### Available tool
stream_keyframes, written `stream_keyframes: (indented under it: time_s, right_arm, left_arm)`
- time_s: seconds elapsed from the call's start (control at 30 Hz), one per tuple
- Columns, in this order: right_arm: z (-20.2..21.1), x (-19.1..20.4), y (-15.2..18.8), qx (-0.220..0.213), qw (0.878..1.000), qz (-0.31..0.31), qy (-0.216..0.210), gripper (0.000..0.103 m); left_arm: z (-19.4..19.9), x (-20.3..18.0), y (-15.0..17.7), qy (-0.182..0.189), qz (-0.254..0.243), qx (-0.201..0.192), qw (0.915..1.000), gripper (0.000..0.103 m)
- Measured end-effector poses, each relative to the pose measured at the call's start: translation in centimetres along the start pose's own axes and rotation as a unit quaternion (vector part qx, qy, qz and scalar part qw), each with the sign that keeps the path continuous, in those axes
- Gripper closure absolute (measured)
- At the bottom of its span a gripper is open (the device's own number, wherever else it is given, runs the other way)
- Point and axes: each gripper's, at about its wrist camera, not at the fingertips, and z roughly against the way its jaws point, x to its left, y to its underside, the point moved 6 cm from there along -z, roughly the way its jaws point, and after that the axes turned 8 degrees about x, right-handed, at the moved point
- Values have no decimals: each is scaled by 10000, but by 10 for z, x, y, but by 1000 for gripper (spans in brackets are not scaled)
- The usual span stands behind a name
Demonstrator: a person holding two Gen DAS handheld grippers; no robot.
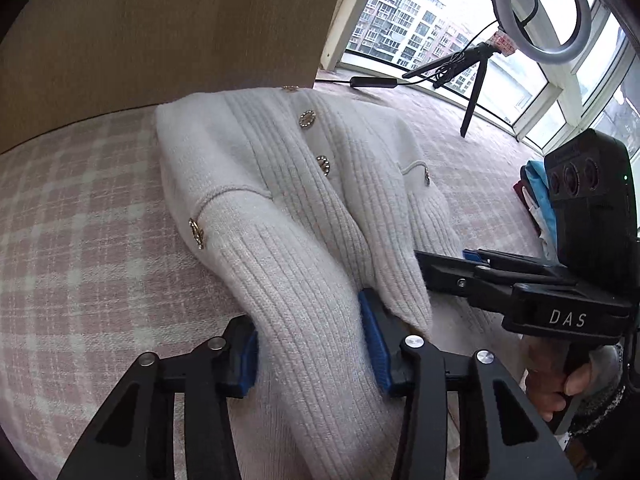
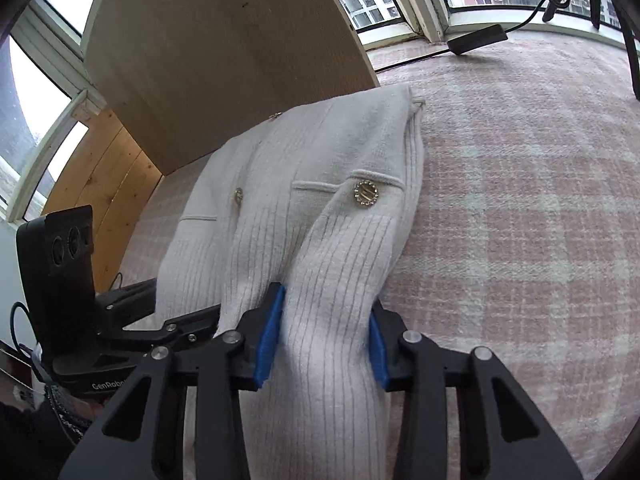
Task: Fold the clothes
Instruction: 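Grasp the folded cardigan edge with both tools, then carry the folded cardigan with both tools onto the blue garment stack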
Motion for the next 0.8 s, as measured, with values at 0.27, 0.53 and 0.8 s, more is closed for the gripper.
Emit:
stream_keyframes:
  time_s: [0.27,0.53,0.8]
  right_arm:
    - [8,31,-6,-280,9996,-5,96,74]
    - [63,85,20,-649,9969,263,356,74]
    - [158,89,84,-1293,9899,-90,583,74]
  left_arm:
    - [24,-8,1,234,141,-91,9996,72]
    - [90,-47,28,353,-313,-354,9983,72]
    - [122,-138,59,670,-1235,-442,9891,72]
